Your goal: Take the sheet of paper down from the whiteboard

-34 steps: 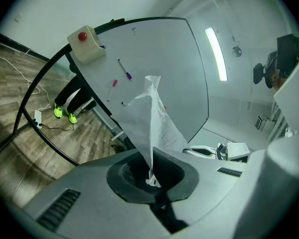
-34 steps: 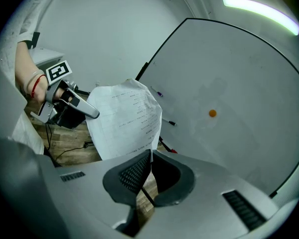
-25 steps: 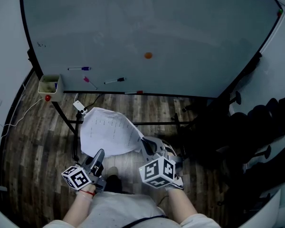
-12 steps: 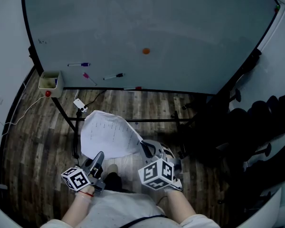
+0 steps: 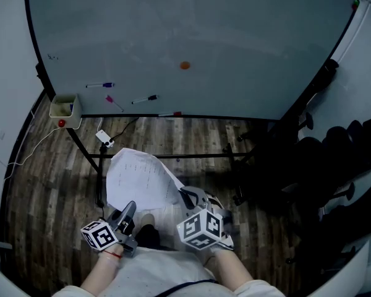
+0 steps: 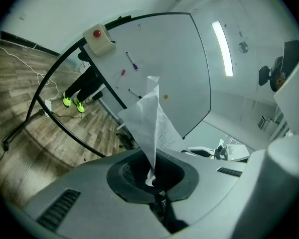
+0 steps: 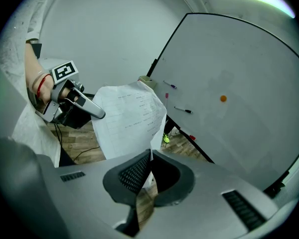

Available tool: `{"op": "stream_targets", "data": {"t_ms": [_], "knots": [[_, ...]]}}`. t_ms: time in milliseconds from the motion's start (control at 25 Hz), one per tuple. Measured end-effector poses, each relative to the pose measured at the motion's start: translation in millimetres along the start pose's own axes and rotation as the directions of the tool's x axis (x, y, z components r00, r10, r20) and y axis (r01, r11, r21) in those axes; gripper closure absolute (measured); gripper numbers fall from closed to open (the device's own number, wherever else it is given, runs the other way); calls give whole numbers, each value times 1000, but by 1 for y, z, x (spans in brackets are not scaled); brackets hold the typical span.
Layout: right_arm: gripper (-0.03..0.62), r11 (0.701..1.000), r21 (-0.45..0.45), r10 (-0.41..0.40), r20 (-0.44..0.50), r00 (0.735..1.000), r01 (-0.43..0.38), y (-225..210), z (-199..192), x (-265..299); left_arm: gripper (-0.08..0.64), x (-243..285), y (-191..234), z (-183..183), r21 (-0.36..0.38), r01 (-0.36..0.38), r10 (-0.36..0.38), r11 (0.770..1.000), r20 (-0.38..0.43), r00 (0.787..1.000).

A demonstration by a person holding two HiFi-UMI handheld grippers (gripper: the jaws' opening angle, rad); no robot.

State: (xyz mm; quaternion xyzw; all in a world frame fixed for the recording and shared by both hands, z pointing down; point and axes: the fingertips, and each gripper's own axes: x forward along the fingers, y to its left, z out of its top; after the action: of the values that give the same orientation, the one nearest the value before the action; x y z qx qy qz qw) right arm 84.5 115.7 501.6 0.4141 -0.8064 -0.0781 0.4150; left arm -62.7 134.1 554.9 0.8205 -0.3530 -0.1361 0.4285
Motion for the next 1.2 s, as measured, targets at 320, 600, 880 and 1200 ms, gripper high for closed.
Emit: {"op": "stream_targets", "data": {"t_ms": [320,600,880,1200], "knots": [[572,1000,10,13,0,1000,-13,8,-5,-3,545,-10,-1,-7,-5,-12,12,1000,-12,1000],[572,999,13,30,1,1000,-30,17,-5,-3,545,-19,1,-10,-12,-27,26,1000,-17,1000],[572,999,25,43,4,999,-43,28,-8,-3,545,-29,2,-15,-11,-37,37,999,-24,999],[572,998,39,50,5,999,-50,33,-11,-5,545,-37,2,-16,-14,-47,46,999,-20,999]]}}
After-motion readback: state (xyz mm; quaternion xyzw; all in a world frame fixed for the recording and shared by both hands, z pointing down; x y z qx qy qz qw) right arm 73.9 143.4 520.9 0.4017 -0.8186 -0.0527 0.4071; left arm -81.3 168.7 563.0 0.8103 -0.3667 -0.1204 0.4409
